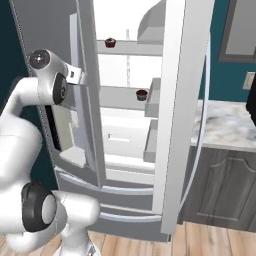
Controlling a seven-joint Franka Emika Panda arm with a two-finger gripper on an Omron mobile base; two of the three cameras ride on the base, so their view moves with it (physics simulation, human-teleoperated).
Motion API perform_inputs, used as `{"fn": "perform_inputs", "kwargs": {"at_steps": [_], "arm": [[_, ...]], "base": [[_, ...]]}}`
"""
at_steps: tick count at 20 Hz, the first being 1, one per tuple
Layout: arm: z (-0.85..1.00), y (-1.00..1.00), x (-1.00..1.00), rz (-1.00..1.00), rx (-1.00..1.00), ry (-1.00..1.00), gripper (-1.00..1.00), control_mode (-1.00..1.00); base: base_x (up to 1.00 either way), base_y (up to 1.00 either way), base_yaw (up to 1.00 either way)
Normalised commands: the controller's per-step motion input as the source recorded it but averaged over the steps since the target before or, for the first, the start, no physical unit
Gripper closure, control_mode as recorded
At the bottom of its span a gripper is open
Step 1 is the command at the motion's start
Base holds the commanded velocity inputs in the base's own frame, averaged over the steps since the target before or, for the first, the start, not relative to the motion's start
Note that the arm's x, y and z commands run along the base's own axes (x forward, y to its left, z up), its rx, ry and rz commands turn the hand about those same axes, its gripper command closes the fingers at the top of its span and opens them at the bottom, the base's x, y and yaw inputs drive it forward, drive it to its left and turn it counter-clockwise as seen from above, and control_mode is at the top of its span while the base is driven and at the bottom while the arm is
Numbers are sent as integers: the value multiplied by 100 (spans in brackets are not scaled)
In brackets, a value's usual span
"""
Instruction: Take the cupcakes from the fridge and place them on the empty tray on the dining counter.
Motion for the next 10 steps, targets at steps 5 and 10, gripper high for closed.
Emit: {"fn": "perform_inputs", "kwargs": {"at_steps": [5, 10], "arm": [[1, 96, -43, 0, 0, 3, 100, -100], [0, 99, -37, 0, 0, 6, 100, -100]], "base": [[0, 0, 0], [0, 0, 0]]}}
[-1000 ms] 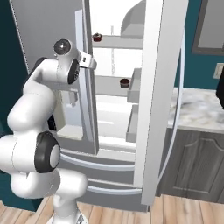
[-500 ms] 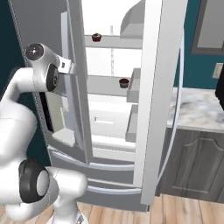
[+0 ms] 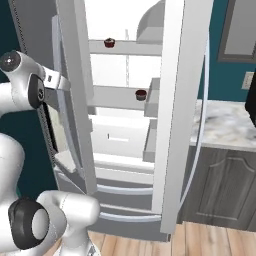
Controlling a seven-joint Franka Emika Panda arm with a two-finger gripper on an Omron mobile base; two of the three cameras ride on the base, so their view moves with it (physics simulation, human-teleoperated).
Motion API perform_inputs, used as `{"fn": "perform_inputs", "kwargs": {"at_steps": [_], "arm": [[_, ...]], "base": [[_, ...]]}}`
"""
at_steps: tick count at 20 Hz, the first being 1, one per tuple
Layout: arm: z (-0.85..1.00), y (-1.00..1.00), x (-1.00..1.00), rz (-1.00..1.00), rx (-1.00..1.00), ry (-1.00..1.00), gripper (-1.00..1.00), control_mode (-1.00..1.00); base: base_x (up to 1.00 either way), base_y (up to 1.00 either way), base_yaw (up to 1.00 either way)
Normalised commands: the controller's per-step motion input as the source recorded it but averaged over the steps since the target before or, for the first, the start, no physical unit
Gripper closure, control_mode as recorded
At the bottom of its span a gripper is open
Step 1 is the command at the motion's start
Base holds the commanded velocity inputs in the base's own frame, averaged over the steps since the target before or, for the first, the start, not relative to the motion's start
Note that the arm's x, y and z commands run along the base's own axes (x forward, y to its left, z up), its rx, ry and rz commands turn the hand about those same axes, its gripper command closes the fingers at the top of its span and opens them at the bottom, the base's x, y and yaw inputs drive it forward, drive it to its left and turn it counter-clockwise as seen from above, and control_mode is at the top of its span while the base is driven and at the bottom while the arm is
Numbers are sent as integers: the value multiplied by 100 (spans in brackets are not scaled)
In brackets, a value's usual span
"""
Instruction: Take the cupcakes from the fridge and place them on the empty tray on the dining counter.
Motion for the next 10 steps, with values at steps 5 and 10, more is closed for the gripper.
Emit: {"fn": "perform_inputs", "kwargs": {"at_steps": [5, 10], "arm": [[0, 98, -43, 0, 0, 6, 100, -100], [0, 89, -38, 0, 0, 4, -100, -100]], "base": [[0, 0, 0], [0, 0, 0]]}}
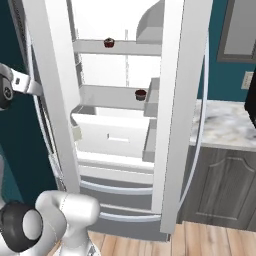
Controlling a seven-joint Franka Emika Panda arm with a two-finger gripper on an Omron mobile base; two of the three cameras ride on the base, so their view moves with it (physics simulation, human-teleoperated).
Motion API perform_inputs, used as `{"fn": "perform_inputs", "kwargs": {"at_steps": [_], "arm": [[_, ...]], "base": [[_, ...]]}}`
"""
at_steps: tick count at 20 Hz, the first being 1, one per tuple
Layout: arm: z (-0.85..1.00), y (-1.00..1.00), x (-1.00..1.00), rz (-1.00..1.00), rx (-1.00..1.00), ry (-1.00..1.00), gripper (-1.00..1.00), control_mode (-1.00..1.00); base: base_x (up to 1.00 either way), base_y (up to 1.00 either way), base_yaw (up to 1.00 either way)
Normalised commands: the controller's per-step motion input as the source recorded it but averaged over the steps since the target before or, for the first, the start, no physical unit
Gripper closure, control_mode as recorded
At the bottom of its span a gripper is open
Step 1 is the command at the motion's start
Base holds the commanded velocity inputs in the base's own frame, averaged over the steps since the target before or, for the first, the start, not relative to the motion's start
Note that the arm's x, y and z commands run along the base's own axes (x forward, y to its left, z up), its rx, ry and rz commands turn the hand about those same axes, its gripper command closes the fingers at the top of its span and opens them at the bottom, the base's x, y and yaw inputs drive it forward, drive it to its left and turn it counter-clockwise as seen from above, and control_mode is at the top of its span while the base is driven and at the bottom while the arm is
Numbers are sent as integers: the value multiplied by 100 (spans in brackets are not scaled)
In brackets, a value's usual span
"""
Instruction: Take the cupcakes from the fridge and place them on the empty tray on the dining counter.
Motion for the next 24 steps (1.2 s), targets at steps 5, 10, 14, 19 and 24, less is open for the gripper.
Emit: {"fn": "perform_inputs", "kwargs": {"at_steps": [5, 10, 14, 19, 24], "arm": [[10, -15, -87, 0, 1, -6, -100, -100], [33, -80, -100, 0, 10, -14, -100, -100], [33, -100, -44, 0, 12, -4, -100, -100], [1, -66, 53, 0, 11, 0, -100, -100], [0, -18, 99, 0, 8, 0, -100, -100]], "base": [[0, 0, 0], [0, 0, 0], [0, 0, 0], [0, 0, 0], [0, 0, 0]]}}
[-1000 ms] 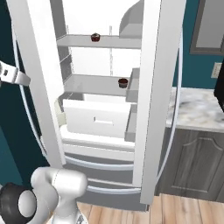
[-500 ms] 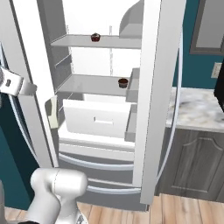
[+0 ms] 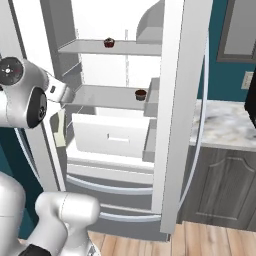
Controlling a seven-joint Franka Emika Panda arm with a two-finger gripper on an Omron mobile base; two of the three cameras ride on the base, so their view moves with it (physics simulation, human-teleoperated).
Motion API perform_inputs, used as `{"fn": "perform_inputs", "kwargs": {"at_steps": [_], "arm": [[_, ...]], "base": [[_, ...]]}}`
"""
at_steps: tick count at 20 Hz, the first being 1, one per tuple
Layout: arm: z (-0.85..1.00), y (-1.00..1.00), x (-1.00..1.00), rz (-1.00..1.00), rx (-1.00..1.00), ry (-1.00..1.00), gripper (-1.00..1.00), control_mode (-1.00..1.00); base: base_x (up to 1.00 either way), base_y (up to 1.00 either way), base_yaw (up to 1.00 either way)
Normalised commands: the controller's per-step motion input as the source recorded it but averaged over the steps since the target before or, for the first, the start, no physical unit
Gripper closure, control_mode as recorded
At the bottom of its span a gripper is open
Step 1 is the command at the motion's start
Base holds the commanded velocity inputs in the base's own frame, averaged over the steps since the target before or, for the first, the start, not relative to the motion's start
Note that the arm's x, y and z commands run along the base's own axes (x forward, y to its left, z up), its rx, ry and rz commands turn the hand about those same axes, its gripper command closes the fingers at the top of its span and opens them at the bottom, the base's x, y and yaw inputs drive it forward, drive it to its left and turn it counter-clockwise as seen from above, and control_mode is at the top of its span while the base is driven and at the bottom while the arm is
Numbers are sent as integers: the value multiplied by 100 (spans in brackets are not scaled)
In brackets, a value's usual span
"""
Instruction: Take the cupcakes from the fridge and place them on the empty tray on the dining counter.
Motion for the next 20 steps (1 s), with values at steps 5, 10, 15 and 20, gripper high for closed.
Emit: {"fn": "perform_inputs", "kwargs": {"at_steps": [5, 10, 15, 20], "arm": [[0, -16, 82, 0, 9, 0, -100, -100], [-2, -10, 85, 0, 13, 0, -100, -100], [-16, -1, 83, 0, 16, 1, -100, -100], [-23, 0, 70, 0, 14, 1, -100, -100]], "base": [[0, 0, 0], [0, 0, 0], [0, 0, 0], [0, 0, 0]]}}
